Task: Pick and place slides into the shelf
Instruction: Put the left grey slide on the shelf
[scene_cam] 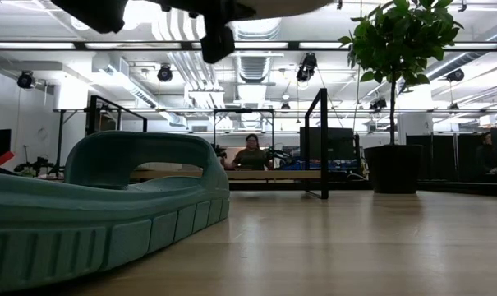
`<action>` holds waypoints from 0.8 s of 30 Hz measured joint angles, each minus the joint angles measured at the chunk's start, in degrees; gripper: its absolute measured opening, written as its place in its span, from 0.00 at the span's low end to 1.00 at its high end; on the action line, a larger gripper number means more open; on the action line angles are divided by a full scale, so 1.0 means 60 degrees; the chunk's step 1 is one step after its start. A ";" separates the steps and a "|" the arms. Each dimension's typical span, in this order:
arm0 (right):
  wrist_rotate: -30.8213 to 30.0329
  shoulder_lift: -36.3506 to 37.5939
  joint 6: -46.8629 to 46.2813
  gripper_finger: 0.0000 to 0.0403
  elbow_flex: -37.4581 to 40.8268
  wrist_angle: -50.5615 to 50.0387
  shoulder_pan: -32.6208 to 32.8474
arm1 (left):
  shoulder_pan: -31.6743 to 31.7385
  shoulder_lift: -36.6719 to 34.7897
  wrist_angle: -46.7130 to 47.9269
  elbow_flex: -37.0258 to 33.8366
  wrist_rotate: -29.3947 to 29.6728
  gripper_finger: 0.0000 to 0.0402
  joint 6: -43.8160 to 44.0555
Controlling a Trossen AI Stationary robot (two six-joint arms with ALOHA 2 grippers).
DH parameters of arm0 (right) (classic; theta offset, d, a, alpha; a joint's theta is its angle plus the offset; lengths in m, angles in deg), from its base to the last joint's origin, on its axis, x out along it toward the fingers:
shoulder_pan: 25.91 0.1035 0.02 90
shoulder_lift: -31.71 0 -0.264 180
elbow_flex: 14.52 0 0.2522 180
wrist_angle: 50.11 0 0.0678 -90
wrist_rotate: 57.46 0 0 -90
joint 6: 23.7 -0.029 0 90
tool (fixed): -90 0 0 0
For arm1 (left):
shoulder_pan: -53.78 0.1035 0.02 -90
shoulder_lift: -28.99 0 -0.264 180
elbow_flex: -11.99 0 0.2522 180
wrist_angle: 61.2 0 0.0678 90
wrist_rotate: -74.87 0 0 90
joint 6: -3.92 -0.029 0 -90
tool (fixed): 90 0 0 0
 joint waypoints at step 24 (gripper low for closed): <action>0.0127 -0.1425 0.3114 0.60 -0.1212 -0.2295 0.0532 | -0.0229 -0.5703 1.0090 -0.0456 -0.6080 0.08 1.0835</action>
